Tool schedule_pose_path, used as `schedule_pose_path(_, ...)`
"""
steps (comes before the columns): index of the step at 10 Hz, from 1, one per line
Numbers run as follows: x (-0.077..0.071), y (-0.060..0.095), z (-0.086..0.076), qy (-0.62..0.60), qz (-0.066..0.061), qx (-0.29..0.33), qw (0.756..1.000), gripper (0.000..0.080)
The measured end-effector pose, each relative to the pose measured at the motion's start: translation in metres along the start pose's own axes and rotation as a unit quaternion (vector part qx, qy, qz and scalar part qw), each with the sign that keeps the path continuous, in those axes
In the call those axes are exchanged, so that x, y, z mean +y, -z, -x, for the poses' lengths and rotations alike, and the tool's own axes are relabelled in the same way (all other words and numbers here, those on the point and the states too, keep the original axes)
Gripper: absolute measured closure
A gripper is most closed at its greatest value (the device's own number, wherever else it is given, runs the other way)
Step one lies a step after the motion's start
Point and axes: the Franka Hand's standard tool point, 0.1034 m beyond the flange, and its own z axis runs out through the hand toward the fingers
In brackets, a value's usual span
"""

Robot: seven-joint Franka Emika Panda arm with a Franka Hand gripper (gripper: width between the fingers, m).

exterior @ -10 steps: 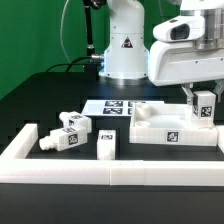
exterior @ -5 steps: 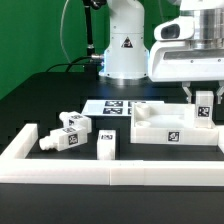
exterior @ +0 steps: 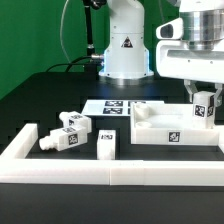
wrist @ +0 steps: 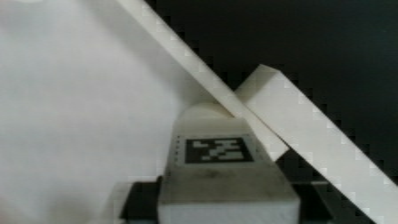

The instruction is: Assemble one leg

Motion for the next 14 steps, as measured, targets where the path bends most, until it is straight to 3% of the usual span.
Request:
schedule_pose_path(2, 0.000, 0.000, 0.000, 0.006, -0.001, -0.001, 1.000, 0.0514)
schedule_pose_path(3, -0.002, 0.001, 0.002, 0.051, 0.004, 0.000, 0.999, 0.0265)
schedule_pose_path(4, -0.006, 0.002, 0.005, 0.092, 0.006, 0.004, 0.996, 0.0265)
schedule_pose_path(5, -0.008, 0.003, 0.005, 0.131, 0.005, 0.005, 0.991, 0.0186)
schedule_pose_path(6, -0.008, 0.002, 0.005, 0.176, 0.005, 0.004, 0.984, 0.0157)
schedule_pose_path(8, -0.008, 0.002, 0.005, 0.237, 0.006, 0.004, 0.971, 0.0151)
schedule_pose_path(10, -0.008, 0.003, 0.003, 0.353, 0.017, 0.012, 0.935, 0.0150)
schedule_pose_path(14, -0.013, 0.007, 0.000, 0.563, 0.036, 0.026, 0.826, 0.0150)
